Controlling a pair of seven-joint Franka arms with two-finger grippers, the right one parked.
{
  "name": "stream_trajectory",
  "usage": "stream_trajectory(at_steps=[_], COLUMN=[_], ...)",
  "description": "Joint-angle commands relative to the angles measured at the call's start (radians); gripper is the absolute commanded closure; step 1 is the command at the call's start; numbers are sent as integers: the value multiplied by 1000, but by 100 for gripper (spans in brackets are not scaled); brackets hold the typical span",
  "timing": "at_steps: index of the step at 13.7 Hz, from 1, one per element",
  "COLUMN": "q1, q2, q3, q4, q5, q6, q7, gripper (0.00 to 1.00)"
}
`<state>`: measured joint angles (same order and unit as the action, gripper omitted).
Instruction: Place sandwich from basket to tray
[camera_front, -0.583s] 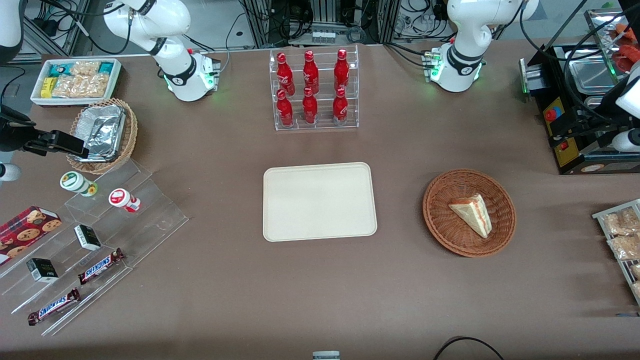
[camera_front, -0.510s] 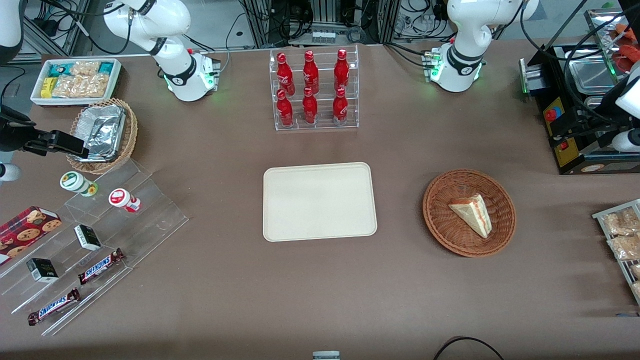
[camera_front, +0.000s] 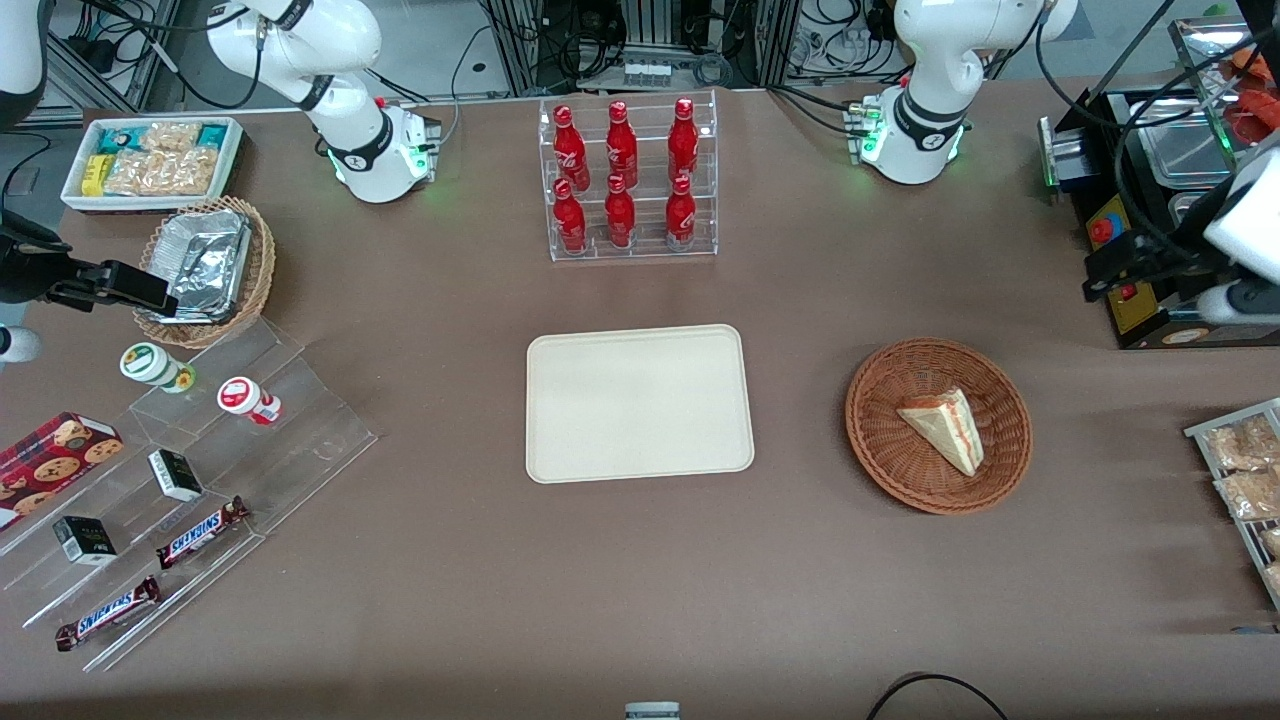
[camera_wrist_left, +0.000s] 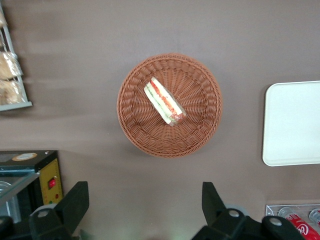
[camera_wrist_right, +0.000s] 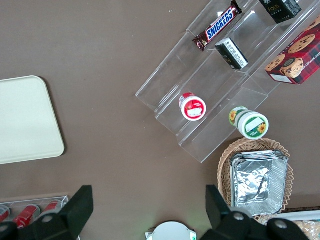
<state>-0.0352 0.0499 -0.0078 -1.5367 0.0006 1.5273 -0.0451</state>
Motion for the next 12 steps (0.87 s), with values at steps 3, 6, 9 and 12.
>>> stream_trajectory(at_steps=[3, 6, 9, 12], q1=[-14, -14, -11, -8], q2=[-8, -13, -7, 16], q3=[-38, -43, -43, -43], q4=[-259, -416, -564, -658], q5=[21, 21, 22, 21], q6=[274, 488, 699, 853], q7=[-186, -353, -488, -622], gripper=[0, 0, 0, 0])
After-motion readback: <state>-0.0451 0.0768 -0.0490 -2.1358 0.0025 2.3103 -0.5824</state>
